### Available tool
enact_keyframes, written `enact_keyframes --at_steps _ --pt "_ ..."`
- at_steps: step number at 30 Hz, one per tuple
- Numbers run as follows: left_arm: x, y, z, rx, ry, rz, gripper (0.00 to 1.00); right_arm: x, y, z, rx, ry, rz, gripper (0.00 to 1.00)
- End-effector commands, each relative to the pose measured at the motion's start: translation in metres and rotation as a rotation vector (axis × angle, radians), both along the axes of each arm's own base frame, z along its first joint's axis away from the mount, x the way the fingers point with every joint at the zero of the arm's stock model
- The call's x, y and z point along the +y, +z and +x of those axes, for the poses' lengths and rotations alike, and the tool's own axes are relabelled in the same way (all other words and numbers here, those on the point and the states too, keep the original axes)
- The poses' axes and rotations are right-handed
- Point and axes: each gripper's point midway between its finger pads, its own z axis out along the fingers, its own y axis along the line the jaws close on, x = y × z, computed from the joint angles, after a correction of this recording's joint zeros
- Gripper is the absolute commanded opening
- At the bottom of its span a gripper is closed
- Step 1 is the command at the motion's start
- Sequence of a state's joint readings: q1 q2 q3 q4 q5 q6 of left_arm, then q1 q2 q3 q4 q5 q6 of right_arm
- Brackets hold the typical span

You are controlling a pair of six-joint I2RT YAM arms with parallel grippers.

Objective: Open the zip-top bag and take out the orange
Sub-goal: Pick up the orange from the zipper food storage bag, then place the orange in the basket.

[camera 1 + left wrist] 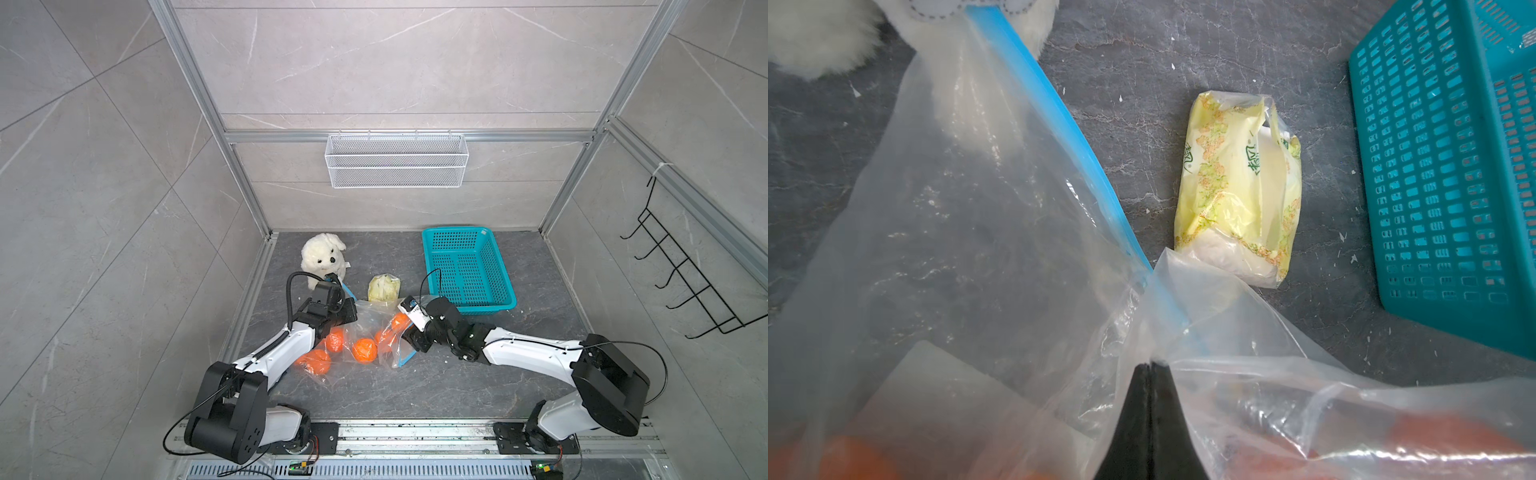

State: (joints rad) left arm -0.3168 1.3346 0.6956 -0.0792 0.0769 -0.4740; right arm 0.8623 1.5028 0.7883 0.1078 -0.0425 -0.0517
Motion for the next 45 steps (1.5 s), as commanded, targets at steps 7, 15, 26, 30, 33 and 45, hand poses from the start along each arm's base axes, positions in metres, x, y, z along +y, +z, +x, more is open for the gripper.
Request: enact_keyframes --at_steps 7,15,26,30,33,45 --pt "0.027 0.013 0.031 -0.043 0.108 0.077 0.00 -0.024 0.041 -0.031 -0.019 -0.003 0.109 0.53" --pt "0.018 0.007 0.038 -0.032 0.079 0.050 0.00 -0.024 0.017 -0.041 0.072 0.012 0.089 0.52" --pt "0.008 0.007 0.039 -0.033 0.036 0.009 0.00 -0.095 0.093 -0.005 -0.099 -0.299 0.021 0.47" --pt "0.001 0.009 0.037 -0.037 0.009 -0.023 0.00 -0.126 0.089 0.038 -0.036 -0.478 -0.015 0.47" --pt "-0.004 0.012 0.035 -0.041 -0.016 -0.049 0.00 -0.142 0.081 0.072 -0.005 -0.575 -0.080 0.46" --pt "-0.009 0.019 0.026 -0.055 -0.035 -0.085 0.00 -0.145 -0.012 0.129 0.296 -0.588 -0.219 0.43"
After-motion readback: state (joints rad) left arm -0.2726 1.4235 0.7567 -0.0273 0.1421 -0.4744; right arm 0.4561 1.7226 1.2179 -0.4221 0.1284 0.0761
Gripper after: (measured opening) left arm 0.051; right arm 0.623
